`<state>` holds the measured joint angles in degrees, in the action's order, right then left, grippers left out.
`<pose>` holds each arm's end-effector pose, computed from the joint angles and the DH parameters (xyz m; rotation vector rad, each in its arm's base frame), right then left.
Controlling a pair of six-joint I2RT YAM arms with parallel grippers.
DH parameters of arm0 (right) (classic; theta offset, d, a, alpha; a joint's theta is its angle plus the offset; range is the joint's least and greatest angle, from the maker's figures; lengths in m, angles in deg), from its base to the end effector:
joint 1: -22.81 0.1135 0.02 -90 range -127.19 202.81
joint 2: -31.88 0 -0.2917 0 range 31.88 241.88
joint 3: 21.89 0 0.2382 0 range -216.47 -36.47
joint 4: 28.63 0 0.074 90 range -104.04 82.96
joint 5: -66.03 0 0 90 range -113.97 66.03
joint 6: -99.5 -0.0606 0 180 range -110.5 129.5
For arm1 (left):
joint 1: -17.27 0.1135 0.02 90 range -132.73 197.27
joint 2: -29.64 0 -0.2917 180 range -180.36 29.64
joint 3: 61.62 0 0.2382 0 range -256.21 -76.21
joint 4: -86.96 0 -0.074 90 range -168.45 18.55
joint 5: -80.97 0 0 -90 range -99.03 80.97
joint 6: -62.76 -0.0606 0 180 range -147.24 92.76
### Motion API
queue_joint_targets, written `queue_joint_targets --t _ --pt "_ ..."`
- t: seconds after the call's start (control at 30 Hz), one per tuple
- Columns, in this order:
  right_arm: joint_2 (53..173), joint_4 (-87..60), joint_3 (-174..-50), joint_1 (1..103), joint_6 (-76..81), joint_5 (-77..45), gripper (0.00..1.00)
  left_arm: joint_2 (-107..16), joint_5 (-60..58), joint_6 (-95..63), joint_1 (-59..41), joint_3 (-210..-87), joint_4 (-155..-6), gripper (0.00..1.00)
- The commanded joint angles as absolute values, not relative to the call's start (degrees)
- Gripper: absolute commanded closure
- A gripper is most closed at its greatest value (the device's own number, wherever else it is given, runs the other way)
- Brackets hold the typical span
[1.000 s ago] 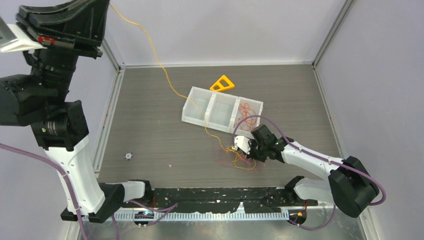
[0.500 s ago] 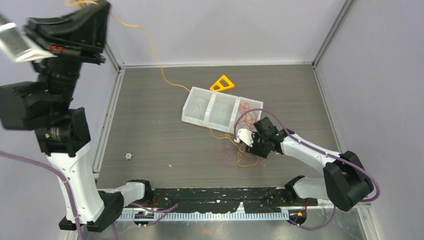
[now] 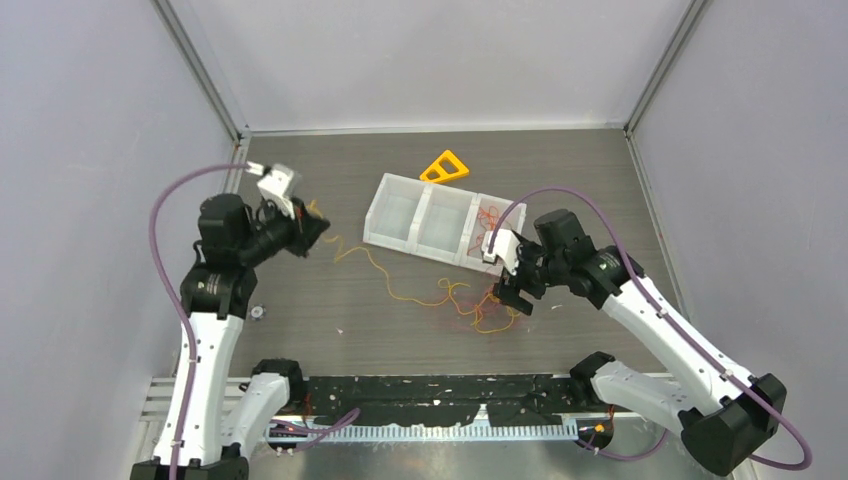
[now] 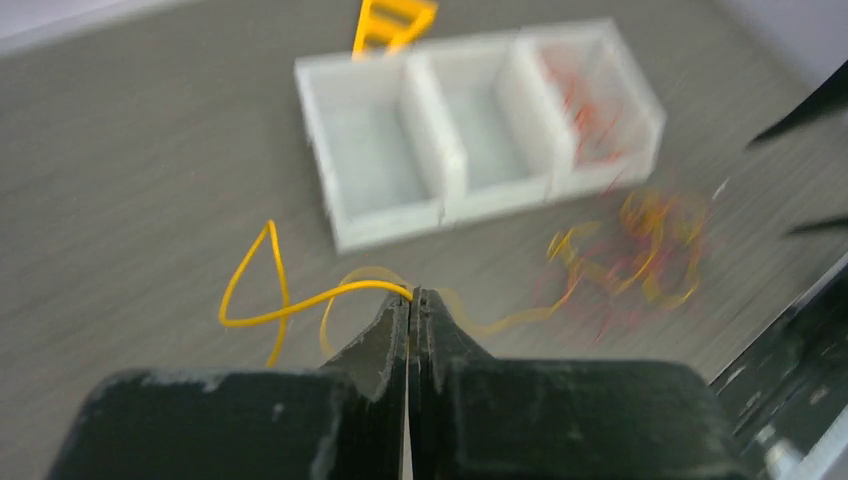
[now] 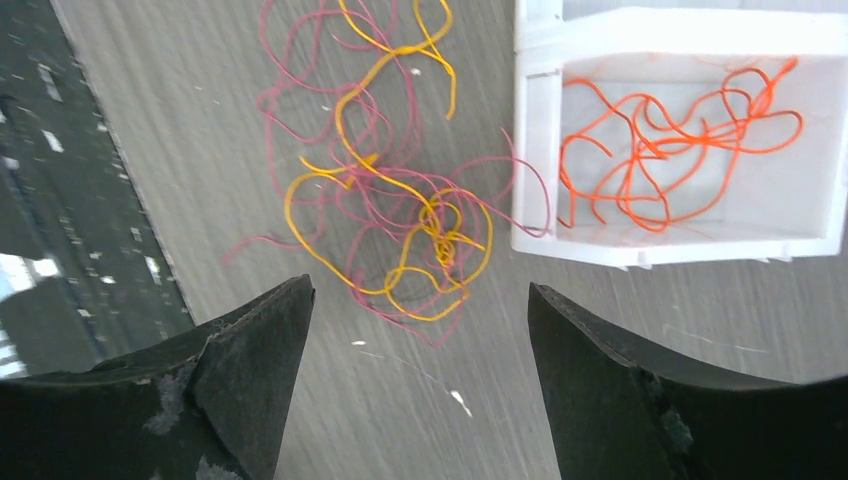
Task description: Untangle the cables
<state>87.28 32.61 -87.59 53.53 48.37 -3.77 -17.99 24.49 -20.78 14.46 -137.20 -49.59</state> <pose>0.1365 0.1054 0.2946 -1.5034 1.8961 0.3682 0.1520 -0.0410 0.4074 0.3541 1.8094 -0.6499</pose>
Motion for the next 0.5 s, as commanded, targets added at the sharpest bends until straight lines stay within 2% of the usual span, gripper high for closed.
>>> queue_joint_targets --t 0.0,0.13,0.2,0.27,0.33,0.37,0.4,0.47 --pt "90.1 32.5 -92.4 55.3 42.7 2.6 0.17 -15.4 20.2 -54.4 15.3 -131.2 -32.4 1.0" --pt "97.6 27.4 -94.1 57.9 38.3 4.4 0.21 -19.6 22.5 -77.0 15.9 -130.4 -17.9 1.0" --pt "100.5 24.1 -94.0 59.0 35.4 6.7 0.21 -23.6 23.5 -84.9 16.7 -131.4 -11.2 0.86" --pt "103.3 21.8 -93.5 59.8 33.8 7.7 0.22 -27.3 28.0 -92.4 17.0 -133.8 -4.6 0.64" --pt "106.4 20.5 -93.0 60.1 32.4 7.5 0.24 -27.0 35.7 -97.0 16.9 -134.5 -2.6 0.29" --pt "107.4 20.1 -92.6 60.1 31.8 7.3 0.25 -26.1 38.3 -95.5 15.7 -133.7 -5.9 0.18" --pt "109.1 19.7 -92.4 60.2 31.7 6.7 0.26 -25.2 39.1 -92.5 12.8 -132.3 -10.6 0.14" --pt "110.9 19.2 -91.8 60.1 32.9 4.8 0.28 -24.6 36.1 -86.8 4.4 -128.5 -21.5 0.14"
